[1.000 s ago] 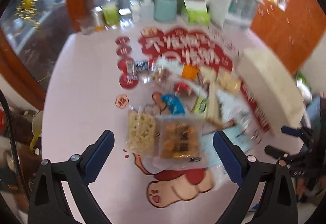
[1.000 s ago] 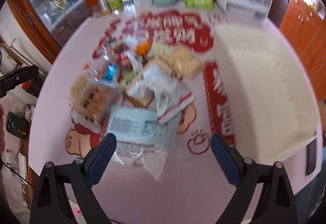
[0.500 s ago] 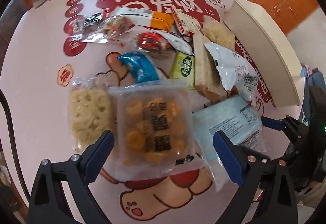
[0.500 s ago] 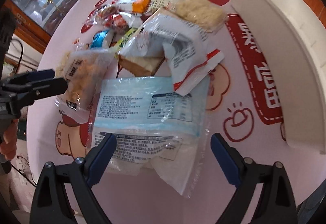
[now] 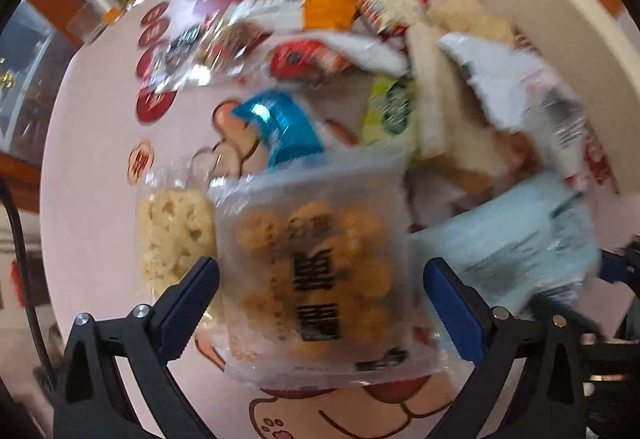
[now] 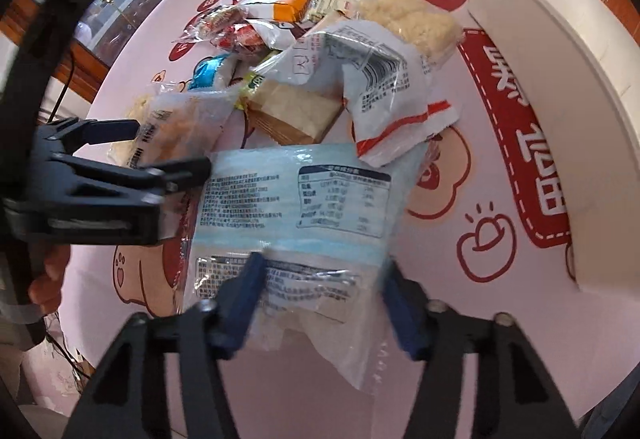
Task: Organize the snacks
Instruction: 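Carry both bags over the white bin and open both tools to drop them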
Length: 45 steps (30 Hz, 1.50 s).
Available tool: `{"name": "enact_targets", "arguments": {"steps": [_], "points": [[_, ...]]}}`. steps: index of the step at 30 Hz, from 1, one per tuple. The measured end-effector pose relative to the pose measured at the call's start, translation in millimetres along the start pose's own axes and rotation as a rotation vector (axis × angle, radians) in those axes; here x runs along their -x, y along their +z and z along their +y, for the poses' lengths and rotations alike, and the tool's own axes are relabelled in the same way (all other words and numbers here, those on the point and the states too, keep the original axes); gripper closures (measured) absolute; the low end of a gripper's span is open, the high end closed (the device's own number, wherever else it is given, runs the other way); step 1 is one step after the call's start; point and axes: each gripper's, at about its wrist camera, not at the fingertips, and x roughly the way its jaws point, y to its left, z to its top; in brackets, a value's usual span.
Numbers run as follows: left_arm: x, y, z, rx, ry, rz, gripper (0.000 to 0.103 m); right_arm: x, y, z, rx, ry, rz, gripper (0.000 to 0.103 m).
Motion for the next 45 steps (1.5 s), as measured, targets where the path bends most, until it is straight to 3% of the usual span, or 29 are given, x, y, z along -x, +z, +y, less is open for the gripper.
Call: {"name": "enact_targets", "arguments": {"steps": [2,6,9,10,11,15,19,24,31,35,40,45], "points": [[-5.2,-0.5,8.6,0.052,0.006,0.018,0.001,4.0,-1.4,0.0,0.009,0.006,-0.004,0.06],[-11.7,2.4,22.1,0.147,-0.089,0.056,0.001,15.4,-4.9,2.5,0.032,0.015,-0.022,0.073],[-10.8,2.3,23.9,0.18,-0.149,0.048,0.014,24.5,-8.3,3.3,0.042,0.016,-0.031,0.077],[-6.2,2.1,23.1,0.177,-0.14,0.03,0.027,27.3,-9.1,4.3,0.05,0.012,-0.034,0.077],[-3.0,1.6,22.5,0.174,-0.139,0.027,0.033,30.0,-9.4,5.7,0.062,0.006,-0.037,0.078],[8.4,-9.4,30.8,0.225,-0.169,0.033,0.042,41.5,-10.5,12.4,0.12,-0.02,-0.043,0.079],[36.0,-31.7,33.1,0.217,-0.159,-0.019,0.043,62.7,-13.8,18.2,0.193,-0.036,-0.077,0.08],[100.7,-41.7,20.1,0.194,-0.167,-0.139,0.043,99.6,-16.1,23.3,0.279,-0.047,-0.159,0.08],[182.8,-1.0,-29.8,0.187,-0.189,-0.346,0.043,152.4,-6.1,6.4,0.303,-0.131,-0.334,0.08],[212.1,34.8,-77.8,0.121,-0.191,-0.434,0.043,175.2,-4.4,-19.3,0.27,-0.18,-0.397,0.08],[230.1,70.2,-141.8,0.041,-0.181,-0.488,0.042,197.4,-0.3,-66.5,0.184,-0.358,-0.475,0.08],[219.0,116.0,-204.8,-0.002,-0.162,-0.488,0.042,197.9,11.0,-120.8,0.065,-0.488,-0.48,0.079]]}}
